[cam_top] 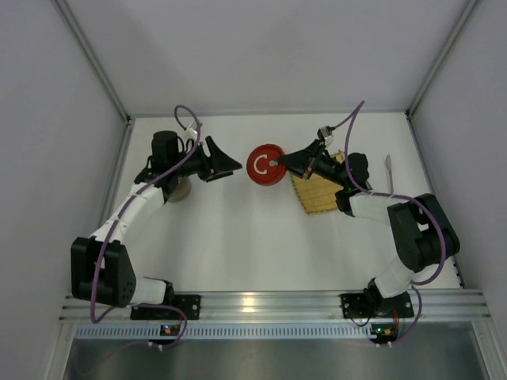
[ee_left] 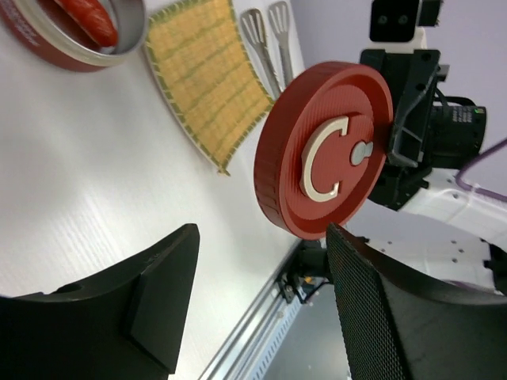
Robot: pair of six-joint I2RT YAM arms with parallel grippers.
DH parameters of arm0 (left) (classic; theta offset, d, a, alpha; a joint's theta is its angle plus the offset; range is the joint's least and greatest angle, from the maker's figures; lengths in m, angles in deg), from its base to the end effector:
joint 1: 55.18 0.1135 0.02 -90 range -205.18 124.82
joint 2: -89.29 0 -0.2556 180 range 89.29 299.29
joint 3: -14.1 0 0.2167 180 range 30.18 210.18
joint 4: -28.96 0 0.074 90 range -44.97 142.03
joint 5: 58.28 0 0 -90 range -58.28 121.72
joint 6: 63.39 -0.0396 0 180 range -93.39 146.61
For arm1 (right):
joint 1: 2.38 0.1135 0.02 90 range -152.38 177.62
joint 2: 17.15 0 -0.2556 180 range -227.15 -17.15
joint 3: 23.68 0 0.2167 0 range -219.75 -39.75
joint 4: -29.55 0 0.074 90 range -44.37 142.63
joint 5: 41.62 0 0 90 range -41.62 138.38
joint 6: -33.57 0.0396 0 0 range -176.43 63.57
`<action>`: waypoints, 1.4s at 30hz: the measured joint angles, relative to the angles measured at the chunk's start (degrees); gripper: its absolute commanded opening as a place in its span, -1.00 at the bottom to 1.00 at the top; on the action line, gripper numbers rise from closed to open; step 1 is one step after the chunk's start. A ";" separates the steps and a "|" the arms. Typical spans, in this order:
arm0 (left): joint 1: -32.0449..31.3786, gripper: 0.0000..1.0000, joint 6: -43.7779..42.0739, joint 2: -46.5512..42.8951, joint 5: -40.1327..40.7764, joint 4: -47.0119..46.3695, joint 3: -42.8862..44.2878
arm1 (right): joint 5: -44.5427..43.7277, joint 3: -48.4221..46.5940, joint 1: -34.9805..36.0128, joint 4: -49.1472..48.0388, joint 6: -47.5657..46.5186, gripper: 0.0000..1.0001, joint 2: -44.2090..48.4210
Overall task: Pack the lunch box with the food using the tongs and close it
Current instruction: Adjust the box lid.
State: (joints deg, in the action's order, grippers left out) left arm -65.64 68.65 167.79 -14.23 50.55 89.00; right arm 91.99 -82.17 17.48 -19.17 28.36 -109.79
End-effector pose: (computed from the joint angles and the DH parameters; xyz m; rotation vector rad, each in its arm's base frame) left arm 0.2674 -0.0783 0.3071 -0.0272 2.1400 -1.3660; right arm 0.2827 0.1312 0.2730 0.1536 1.7173 1.9418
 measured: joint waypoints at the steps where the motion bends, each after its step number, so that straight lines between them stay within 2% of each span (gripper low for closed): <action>1: -0.11 0.43 0.83 0.00 -1.20 -1.14 -0.55 | 0.09 0.00 -0.13 -0.90 0.76 -1.00 0.00; 4: -0.39 0.47 3.76 0.00 -3.98 -5.11 -1.60 | 0.55 0.00 -0.13 -3.19 3.02 -1.00 0.00; 10: -1.36 0.45 11.69 0.02 -7.74 -18.80 -5.46 | 1.31 0.00 -0.02 -4.79 5.92 -1.00 0.00; 13: -3.82 0.43 14.67 0.70 -9.11 -23.80 -6.01 | 1.40 0.00 0.42 -5.42 7.04 -1.00 0.00; 18: -5.03 0.38 15.17 1.66 -8.83 -25.27 -6.19 | 1.03 -0.11 0.48 -6.36 8.48 -1.00 -0.02; 21: -5.07 0.25 15.47 2.01 -8.74 -25.35 -6.19 | 1.05 -0.11 0.50 -6.40 8.63 -1.00 -0.02; 24: -5.07 0.22 15.74 2.43 -8.68 -25.44 -6.16 | 1.03 -0.13 0.50 -6.58 8.90 -1.00 -0.02; 26: -5.07 0.24 15.74 2.58 -8.63 -25.33 -6.16 | 1.05 -0.13 0.50 -6.58 8.92 -1.00 -0.02; 30: -5.40 0.53 13.57 2.60 -8.44 -23.19 -5.66 | 1.42 -0.22 0.63 -6.47 9.05 -1.00 -0.35; 33: -6.49 0.54 11.28 2.60 -7.06 -20.24 -4.81 | 2.47 -1.14 1.68 -6.51 10.32 -1.00 -0.81; 36: -7.19 0.49 10.27 2.60 -6.91 -19.04 -4.50 | 3.30 -1.62 2.73 -6.67 10.69 -1.00 -0.81; 39: -7.21 0.33 10.29 2.60 -6.93 -18.73 -4.46 | 3.72 -1.62 2.89 -6.69 10.88 -1.00 -0.85; 42: -7.21 -0.02 12.31 2.60 -7.21 -20.59 -4.46 | 4.20 -1.62 3.13 -6.69 10.71 -1.00 -0.85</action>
State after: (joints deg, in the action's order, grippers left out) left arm -72.85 80.96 170.39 -21.45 29.96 84.55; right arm 96.19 -83.78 20.61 -25.86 39.07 -110.64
